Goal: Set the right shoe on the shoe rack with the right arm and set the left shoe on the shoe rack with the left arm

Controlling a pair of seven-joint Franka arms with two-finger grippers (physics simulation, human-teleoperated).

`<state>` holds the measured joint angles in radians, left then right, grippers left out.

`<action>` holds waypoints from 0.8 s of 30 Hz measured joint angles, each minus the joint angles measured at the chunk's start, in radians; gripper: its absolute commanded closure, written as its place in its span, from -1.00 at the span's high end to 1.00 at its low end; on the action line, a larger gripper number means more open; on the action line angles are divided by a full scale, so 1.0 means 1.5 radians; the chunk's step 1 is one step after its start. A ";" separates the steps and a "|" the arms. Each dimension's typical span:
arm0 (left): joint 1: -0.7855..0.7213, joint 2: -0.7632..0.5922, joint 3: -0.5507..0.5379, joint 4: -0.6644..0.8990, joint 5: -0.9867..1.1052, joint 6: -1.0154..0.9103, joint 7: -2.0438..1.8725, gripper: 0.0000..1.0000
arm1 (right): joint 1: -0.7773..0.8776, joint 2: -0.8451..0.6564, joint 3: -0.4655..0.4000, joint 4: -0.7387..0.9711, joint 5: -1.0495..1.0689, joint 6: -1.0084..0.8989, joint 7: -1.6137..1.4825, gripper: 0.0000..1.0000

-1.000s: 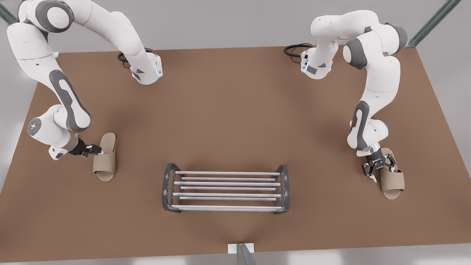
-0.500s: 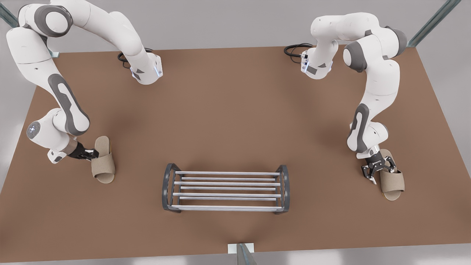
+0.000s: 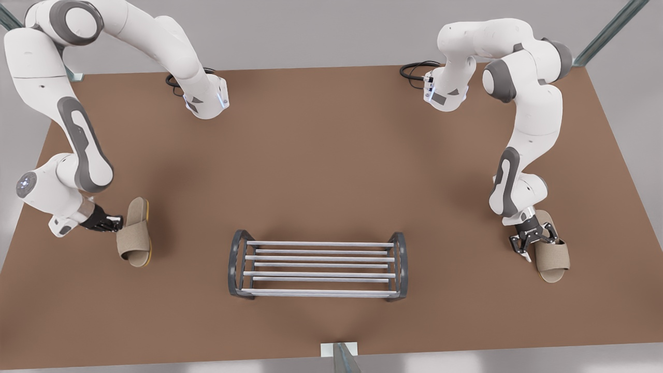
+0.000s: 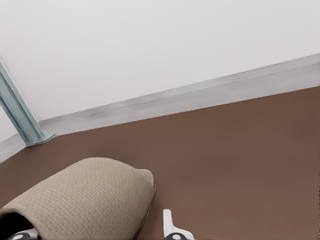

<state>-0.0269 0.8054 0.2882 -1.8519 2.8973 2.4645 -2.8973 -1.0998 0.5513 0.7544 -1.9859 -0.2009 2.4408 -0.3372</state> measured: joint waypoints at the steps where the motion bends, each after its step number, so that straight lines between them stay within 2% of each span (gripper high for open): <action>1: 0.000 -0.003 0.000 0.000 0.000 0.002 0.000 0.76 | -0.003 0.000 0.018 0.016 0.000 -0.017 0.003 -0.57; 3: 0.001 -0.008 0.000 0.000 0.000 0.005 0.000 0.65 | 0.002 -0.001 0.052 0.055 0.001 -0.050 0.011 -0.57; 4: 0.002 -0.009 0.000 0.000 0.000 0.007 0.000 0.30 | 0.004 -0.001 0.073 0.076 0.001 -0.069 0.017 -0.57; 5: 0.002 -0.011 0.000 0.000 0.000 0.008 0.000 -0.15 | 0.006 -0.001 0.091 0.097 0.002 -0.087 0.023 -0.57; 6: 0.002 -0.011 0.000 0.000 0.000 0.009 0.000 -0.46 | 0.006 -0.001 0.111 0.117 0.002 -0.106 0.029 -0.57; 7: 0.002 -0.011 0.000 0.000 0.000 0.010 0.000 -0.57 | 0.006 -0.001 0.131 0.133 0.002 -0.125 0.037 -0.57; 13: -0.001 -0.037 -0.017 0.000 0.000 0.029 0.000 -0.57 | 0.005 -0.001 0.280 0.200 0.002 -0.257 0.105 -0.57; 16: -0.001 -0.113 -0.057 -0.001 0.000 0.067 0.000 -0.57 | 0.001 -0.001 0.354 0.207 0.001 -0.310 0.156 -0.57; 20: -0.003 -0.300 -0.209 0.007 -0.056 0.204 0.000 -0.57 | 0.008 -0.002 0.435 0.203 -0.002 -0.354 0.236 -0.57; 23: -0.006 -0.382 -0.334 0.015 -0.140 0.278 0.000 -0.57 | 0.053 -0.002 0.466 0.205 -0.004 -0.372 0.304 -0.57; 24: -0.026 -0.396 -0.356 0.016 -0.160 0.296 0.000 -0.57 | 0.078 -0.002 0.468 0.217 -0.007 -0.376 0.330 -0.57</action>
<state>-0.0658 0.2121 -0.2457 -1.8283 2.6575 2.9089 -2.8973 -0.9823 0.5484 1.4567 -1.6599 -0.2118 1.8774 0.1585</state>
